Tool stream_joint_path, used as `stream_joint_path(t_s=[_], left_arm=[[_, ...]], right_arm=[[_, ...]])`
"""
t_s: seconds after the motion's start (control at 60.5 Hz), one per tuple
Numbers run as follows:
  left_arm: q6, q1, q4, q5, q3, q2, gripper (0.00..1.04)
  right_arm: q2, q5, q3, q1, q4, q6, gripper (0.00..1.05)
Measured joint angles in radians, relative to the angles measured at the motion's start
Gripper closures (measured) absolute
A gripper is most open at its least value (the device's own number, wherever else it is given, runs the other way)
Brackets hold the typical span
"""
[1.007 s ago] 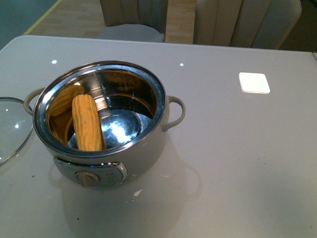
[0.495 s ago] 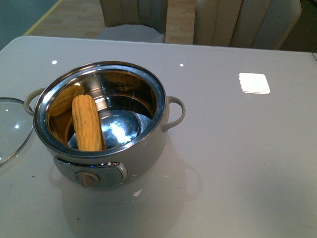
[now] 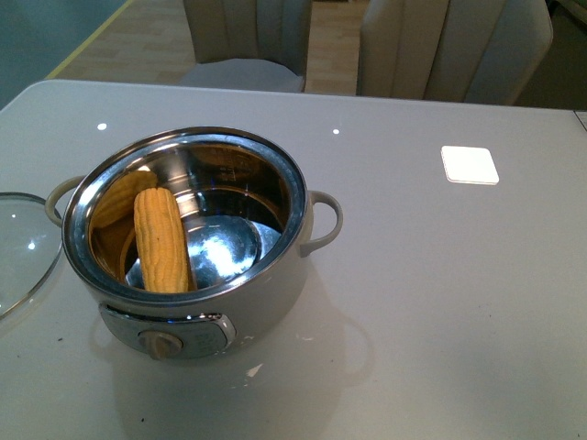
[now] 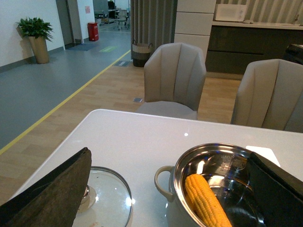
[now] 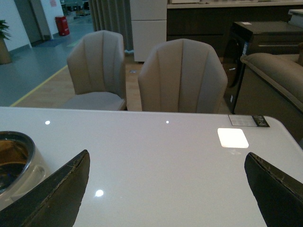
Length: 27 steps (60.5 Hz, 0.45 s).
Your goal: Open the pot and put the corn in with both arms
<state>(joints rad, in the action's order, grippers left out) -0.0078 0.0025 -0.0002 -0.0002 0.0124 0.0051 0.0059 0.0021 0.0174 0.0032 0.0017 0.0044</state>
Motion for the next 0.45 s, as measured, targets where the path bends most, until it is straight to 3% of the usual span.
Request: stream_joint_path(t_s=[0.446], left_arm=[[0.000,0.000,0.000,0.000,0.000,0.000,0.07]], right_arm=[[0.000,0.000,0.000,0.000,0.000,0.000,0.09]])
